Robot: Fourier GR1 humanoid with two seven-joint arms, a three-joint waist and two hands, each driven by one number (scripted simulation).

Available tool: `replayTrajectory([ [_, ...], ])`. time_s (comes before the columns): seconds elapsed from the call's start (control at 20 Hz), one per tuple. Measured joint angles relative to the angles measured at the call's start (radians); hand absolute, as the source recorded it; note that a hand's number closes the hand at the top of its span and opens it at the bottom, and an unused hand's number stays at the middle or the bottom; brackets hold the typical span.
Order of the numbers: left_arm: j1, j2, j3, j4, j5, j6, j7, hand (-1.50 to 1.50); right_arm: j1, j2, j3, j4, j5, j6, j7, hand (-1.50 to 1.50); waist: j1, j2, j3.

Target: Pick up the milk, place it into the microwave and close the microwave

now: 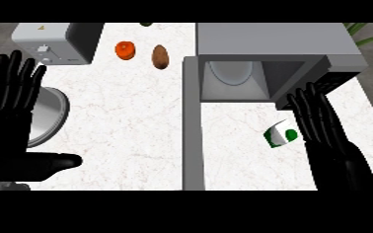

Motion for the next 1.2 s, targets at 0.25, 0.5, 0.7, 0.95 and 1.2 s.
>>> replayTrajectory([
  [0.25, 0.128, -0.029, -0.012, -0.074, 0.022, -0.036, -0.007, -1.5, 0.076, 0.014, 0.054, -0.021, -0.016, 0.025, -0.025, -1.5, 0.002, -0.001, 0.002],
  [0.5, 0.221, -0.044, -0.005, -0.147, 0.042, -0.071, -0.016, -1.5, 0.145, 0.027, 0.081, -0.002, 0.043, -0.004, -0.1, -1.5, 0.002, -0.001, 0.002],
  [0.7, 0.287, -0.061, -0.003, -0.15, 0.034, -0.103, -0.06, -1.5, 0.153, 0.035, 0.086, 0.039, 0.112, -0.071, -0.156, -1.5, 0.003, -0.001, 0.002],
  [0.95, 0.37, -0.078, -0.001, -0.189, 0.042, -0.143, -0.089, -1.5, 0.157, 0.032, 0.041, 0.091, 0.158, -0.128, -0.214, -1.5, 0.004, -0.001, 0.002],
  [1.2, 0.416, -0.073, 0.044, -0.188, 0.074, -0.193, -0.121, -1.5, 0.092, 0.036, -0.015, 0.184, 0.173, -0.178, -0.252, -1.5, 0.005, 0.0, 0.002],
])
